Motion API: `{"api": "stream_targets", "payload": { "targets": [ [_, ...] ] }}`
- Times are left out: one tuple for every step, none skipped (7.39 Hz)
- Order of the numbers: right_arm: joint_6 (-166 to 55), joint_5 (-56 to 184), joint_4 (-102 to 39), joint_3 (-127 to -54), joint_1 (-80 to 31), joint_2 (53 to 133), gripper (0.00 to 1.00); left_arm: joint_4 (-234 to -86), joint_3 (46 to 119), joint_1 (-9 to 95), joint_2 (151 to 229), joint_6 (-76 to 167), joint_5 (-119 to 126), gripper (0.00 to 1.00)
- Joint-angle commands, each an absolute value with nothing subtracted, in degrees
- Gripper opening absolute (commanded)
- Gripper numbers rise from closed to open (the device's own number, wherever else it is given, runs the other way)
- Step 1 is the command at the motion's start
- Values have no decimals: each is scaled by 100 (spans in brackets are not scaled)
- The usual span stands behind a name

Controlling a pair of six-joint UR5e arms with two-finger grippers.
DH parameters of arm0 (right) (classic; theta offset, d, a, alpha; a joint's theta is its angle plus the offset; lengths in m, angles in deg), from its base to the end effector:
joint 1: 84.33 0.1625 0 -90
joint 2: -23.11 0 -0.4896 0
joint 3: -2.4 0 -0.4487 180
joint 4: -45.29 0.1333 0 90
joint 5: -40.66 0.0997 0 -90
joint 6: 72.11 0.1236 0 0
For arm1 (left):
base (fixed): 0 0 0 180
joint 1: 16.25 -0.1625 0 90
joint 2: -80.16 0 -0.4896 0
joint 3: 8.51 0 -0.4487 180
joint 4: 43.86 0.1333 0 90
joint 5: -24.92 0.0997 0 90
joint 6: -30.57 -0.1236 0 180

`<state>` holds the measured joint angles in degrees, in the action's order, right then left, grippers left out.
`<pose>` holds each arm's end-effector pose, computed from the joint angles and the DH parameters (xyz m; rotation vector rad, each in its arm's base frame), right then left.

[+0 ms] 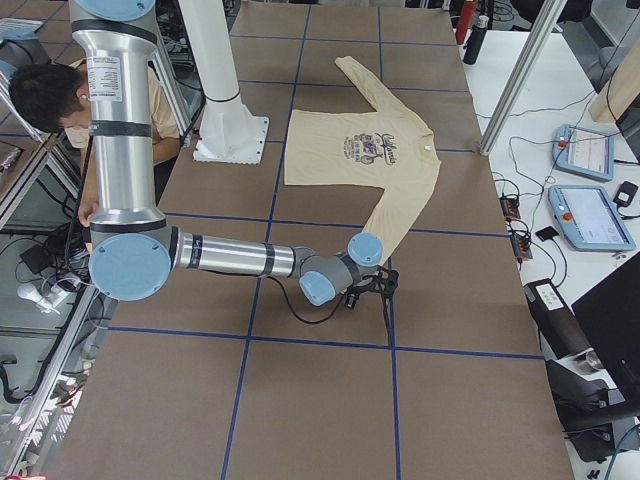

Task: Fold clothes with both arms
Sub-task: 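Move the right gripper toward the sleeve cuff nearest it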

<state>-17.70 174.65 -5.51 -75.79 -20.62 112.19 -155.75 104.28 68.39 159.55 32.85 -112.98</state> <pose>-0.2136 -0.5396 0.7678 -0.1292 -0.8783 0.2687 0.0032 -0.4793 0.5618 0.5046 0.8472 0.2977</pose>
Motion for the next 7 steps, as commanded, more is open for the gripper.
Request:
{"api": "stream_targets", "payload": {
  "targets": [
    [-1779, 17557, -551, -7608, -2069, 11206, 0, -15575, 10426, 6839, 15952, 3285, -11298, 100],
    [-1770, 17645, -551, -7669, -2061, 11197, 0, -15575, 10426, 6839, 15952, 3285, -11298, 100],
    [-1770, 17854, -542, -7696, -2043, 11171, 0, -15575, 10434, 6839, 15952, 3285, -11307, 100],
    [-1753, 17926, -629, -8105, -2026, 11197, 0, -15583, 10452, 6839, 15952, 3285, -11429, 100],
    [-1483, 17892, -630, -8440, -2043, 11162, 0, -15662, 10461, 6839, 15961, 3285, -11595, 100],
    [-497, 17883, -630, -8704, -2121, 10770, 0, -15758, 10461, 6839, 15961, 3285, -11762, 100],
    [392, 17874, -647, -8698, -2313, 10122, 0, -15820, 10461, 6839, 15987, 3285, -11825, 100]
  ]
}}
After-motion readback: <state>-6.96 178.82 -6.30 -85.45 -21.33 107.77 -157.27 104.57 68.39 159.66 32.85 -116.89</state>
